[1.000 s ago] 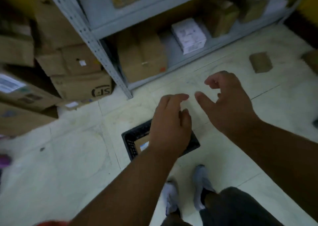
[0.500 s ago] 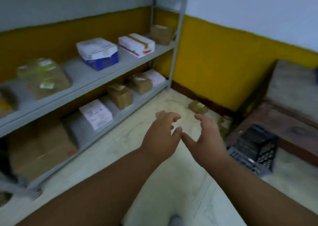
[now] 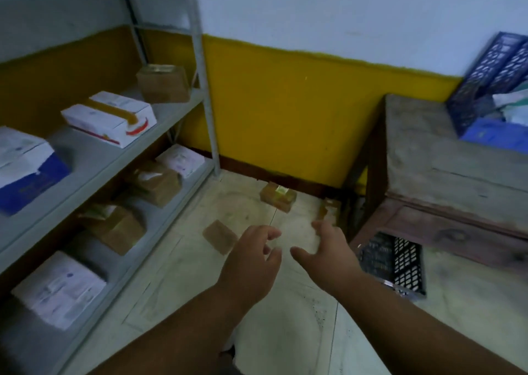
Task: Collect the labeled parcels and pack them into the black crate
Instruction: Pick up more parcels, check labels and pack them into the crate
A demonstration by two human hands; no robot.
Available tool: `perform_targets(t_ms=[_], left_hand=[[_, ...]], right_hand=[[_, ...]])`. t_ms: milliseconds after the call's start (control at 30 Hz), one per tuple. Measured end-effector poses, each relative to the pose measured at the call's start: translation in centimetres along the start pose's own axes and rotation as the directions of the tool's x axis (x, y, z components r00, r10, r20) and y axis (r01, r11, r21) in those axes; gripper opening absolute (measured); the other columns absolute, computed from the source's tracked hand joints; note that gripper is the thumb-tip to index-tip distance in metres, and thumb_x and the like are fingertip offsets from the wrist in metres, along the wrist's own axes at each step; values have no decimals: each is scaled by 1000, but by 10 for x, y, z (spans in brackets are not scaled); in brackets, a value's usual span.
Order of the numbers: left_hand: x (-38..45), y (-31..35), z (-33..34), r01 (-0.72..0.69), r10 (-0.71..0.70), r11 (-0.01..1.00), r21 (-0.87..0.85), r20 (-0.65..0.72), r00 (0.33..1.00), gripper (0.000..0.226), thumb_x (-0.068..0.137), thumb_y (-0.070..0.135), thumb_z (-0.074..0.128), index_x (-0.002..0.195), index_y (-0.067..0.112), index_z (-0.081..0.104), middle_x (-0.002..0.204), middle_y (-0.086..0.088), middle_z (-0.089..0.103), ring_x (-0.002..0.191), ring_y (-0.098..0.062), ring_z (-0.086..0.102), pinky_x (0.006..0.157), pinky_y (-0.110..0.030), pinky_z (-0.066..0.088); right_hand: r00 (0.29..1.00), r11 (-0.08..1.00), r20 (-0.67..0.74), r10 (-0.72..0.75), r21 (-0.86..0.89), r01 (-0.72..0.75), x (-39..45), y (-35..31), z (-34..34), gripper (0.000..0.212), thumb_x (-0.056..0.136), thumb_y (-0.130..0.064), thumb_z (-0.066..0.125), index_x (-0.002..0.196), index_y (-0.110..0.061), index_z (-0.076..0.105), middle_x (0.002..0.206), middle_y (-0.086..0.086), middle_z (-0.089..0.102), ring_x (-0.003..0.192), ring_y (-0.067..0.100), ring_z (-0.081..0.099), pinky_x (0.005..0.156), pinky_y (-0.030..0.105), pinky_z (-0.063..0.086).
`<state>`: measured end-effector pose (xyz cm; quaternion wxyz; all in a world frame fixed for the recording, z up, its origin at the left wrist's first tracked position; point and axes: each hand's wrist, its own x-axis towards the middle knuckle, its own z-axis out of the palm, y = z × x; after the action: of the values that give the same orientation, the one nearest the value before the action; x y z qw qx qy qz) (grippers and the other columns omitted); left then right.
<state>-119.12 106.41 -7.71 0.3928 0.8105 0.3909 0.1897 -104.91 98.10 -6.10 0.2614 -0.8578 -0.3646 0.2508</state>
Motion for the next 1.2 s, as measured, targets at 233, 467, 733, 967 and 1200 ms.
perform_targets(t_ms=[233, 467, 733, 967, 1200], left_hand=[[200, -6, -10, -151, 140, 988, 29, 239, 961, 29, 94, 22, 56, 121, 32, 56, 111, 15, 50, 88, 1, 53, 72, -18, 47], [343, -11, 14, -116, 101, 993, 6, 436, 894, 30, 95, 21, 55, 123, 32, 53, 117, 14, 54, 87, -4, 56, 74, -25, 50], [510, -38, 147, -46, -41, 990, 137, 569, 822, 36, 95, 26, 57, 129, 25, 50, 124, 1, 58, 107, -17, 56, 87, -35, 52], [635, -116, 274, -52, -88, 978, 201, 631, 771, 36, 95, 30, 57, 130, 24, 50, 124, -1, 58, 107, -19, 57, 87, -31, 48], [679, -268, 437, 119, -230, 971, 206, 681, 695, 29, 97, 27, 56, 125, 28, 50, 120, 7, 61, 99, -12, 59, 84, -30, 53]], right_hand=[[973, 970, -83, 214, -95, -222, 155, -26, -28, 84, 80, -53, 72, 148, -19, 33, 142, 6, 41, 123, 23, 52, 98, 37, 49], [922, 934, -148, 358, 57, -353, 276, -19, -30, 89, 78, -59, 71, 149, -19, 35, 143, 4, 44, 125, 21, 51, 97, 35, 48], [854, 850, -16, 521, 98, -517, 450, 68, -3, 87, 78, -57, 73, 142, -9, 39, 140, 14, 47, 120, 28, 55, 95, 39, 51], [782, 780, 50, 621, 59, -623, 615, 186, 54, 65, 90, -47, 64, 139, -6, 48, 134, 17, 58, 118, 31, 59, 97, 35, 48], [667, 669, 55, 743, -49, -742, 719, 357, 205, 72, 88, -57, 59, 143, -15, 38, 139, 15, 46, 120, 33, 52, 97, 49, 50]])
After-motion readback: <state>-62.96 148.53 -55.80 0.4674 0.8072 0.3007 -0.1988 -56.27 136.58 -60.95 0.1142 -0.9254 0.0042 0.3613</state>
